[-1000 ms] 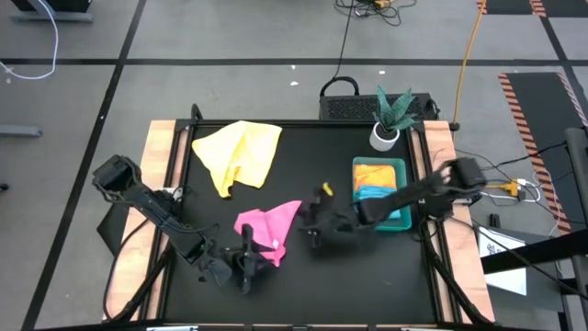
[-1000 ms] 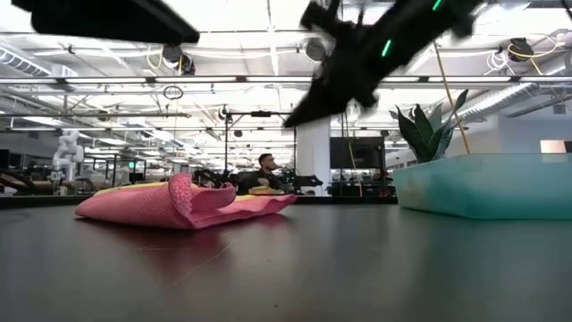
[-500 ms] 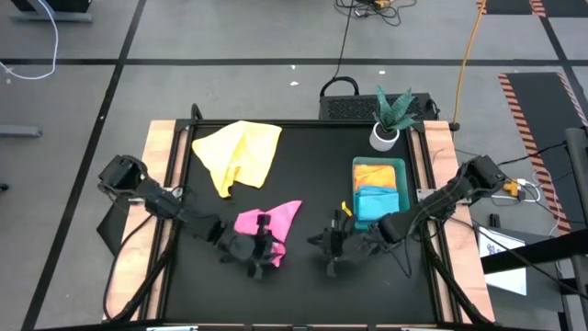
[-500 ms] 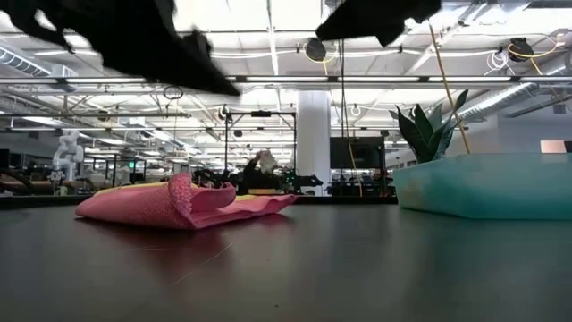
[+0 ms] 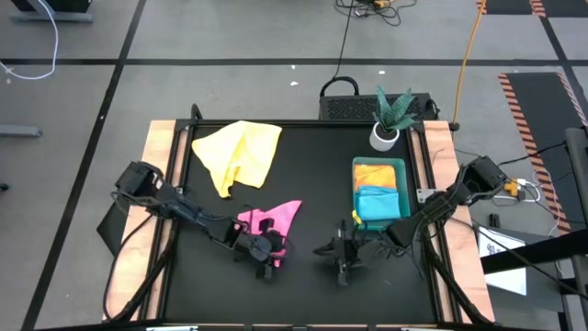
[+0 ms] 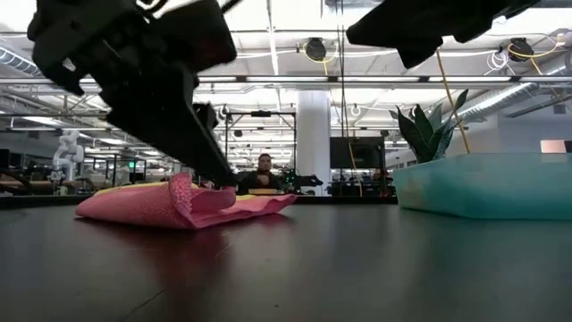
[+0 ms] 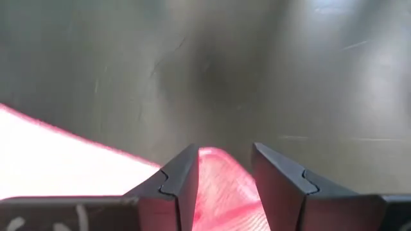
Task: Fold microfiber towels
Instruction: Fold the pink microfiber cloth
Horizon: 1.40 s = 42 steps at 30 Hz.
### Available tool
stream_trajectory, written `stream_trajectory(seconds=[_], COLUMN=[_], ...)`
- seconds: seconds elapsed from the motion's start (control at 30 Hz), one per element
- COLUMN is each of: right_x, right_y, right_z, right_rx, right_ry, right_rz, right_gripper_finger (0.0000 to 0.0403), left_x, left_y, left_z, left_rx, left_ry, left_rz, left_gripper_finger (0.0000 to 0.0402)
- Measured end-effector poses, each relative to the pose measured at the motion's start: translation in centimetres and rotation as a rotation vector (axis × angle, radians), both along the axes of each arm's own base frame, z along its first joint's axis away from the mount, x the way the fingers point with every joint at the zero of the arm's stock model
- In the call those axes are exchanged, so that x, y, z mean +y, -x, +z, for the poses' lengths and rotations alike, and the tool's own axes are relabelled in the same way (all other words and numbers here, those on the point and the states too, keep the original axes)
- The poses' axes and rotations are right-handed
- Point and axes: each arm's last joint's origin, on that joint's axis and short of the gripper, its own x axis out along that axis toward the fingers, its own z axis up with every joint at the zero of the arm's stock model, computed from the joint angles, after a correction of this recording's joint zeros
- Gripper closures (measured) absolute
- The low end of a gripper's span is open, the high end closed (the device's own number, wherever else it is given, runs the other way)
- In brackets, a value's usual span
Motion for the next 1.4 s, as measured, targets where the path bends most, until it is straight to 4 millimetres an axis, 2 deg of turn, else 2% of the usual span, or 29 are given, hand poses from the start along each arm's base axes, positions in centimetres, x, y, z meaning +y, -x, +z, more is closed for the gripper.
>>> stream_trajectory(seconds=[0.2,0.33,0.47,0.53,0.6,0.77,0.9,0.97,1.1,1.27,1.4], right_x=[0.5,1.0,1.6,1.7,1.9,1.9,1.8,1.6,0.7,0.1,0.2], right_y=[0.4,0.7,1.0,1.1,1.2,1.2,1.2,1.0,0.1,-1.5,-2.1], right_z=[-0.2,-0.1,0.1,0.2,0.2,0.1,0.0,-0.2,-1.3,-3.8,-5.4], right_rx=[-0.006,-0.016,-0.032,-0.042,-0.044,-0.03,-0.02,-0.012,0.021,0.103,0.167], right_ry=[0.004,0.017,0.023,0.028,0.026,0.035,0.06,0.07,0.084,0.072,0.02], right_rz=[0.024,0.049,0.074,0.084,0.089,0.089,0.095,0.088,0.061,0.168,0.273], right_gripper_finger=[0.0403,0.0403,0.0403,0.0403,0.0403,0.0403,0.0401,0.0395,0.0363,0.0292,0.0232], left_x=[-0.3,-0.4,-1.0,-1.7,-2.5,-5.2,-7.7,-8.9,-10.8,-11.5,-11.3], left_y=[-1.1,-1.6,-1.9,-2.1,-2.4,-2.6,-1.4,-0.1,2.0,4.0,4.6], left_z=[-1.8,-1.9,-0.9,0.3,1.7,6.3,10.0,11.6,13.3,12.9,12.1], left_rx=[0.103,0.137,0.184,0.186,0.171,0.107,0.022,-0.018,-0.096,-0.088,-0.067], left_ry=[-0.023,-0.087,-0.13,-0.157,-0.179,-0.272,-0.343,-0.387,-0.452,-0.519,-0.524], left_rz=[0.115,0.165,0.144,0.104,0.075,0.001,-0.062,-0.098,-0.125,-0.043,0.019], left_gripper_finger=[0.0256,0.0261,0.0316,0.0363,0.039,0.0393,0.0395,0.0396,0.0396,0.0398,0.0392])
